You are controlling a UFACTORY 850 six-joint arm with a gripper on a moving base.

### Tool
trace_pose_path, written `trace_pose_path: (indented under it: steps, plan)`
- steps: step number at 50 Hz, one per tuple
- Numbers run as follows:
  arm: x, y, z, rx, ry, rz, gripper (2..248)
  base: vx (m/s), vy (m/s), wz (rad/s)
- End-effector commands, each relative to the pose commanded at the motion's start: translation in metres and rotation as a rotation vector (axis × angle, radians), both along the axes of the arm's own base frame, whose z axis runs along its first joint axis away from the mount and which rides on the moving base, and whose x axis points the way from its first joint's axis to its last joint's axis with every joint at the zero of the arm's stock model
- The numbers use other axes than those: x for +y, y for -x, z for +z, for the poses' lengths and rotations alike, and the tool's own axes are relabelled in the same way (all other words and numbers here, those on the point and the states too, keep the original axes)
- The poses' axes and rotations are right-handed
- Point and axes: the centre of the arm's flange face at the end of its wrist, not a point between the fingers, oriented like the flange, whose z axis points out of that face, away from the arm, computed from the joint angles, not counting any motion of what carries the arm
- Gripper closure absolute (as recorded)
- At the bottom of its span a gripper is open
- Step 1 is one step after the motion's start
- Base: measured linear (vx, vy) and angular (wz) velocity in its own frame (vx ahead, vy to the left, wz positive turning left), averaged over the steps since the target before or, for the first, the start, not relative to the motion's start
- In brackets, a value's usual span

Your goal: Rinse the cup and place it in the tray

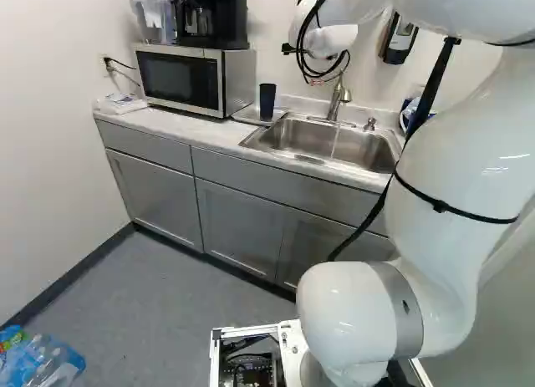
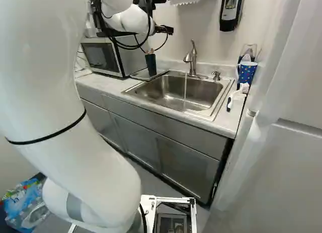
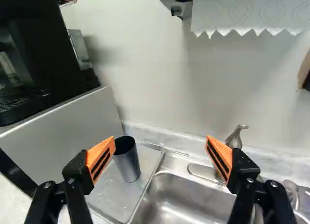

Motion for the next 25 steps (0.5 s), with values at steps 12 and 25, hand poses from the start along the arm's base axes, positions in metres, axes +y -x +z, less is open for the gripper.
trace_pose_path:
  steps: [12, 25]
  plan:
    - [-0.016, -0.011, 0.010, 0.009, -0.002, -0.023, 3, 0.000, 0.000, 0.000]
    - [-0.034, -0.024, 0.020, 0.023, -0.006, -0.047, 3, 0.000, 0.000, 0.000]
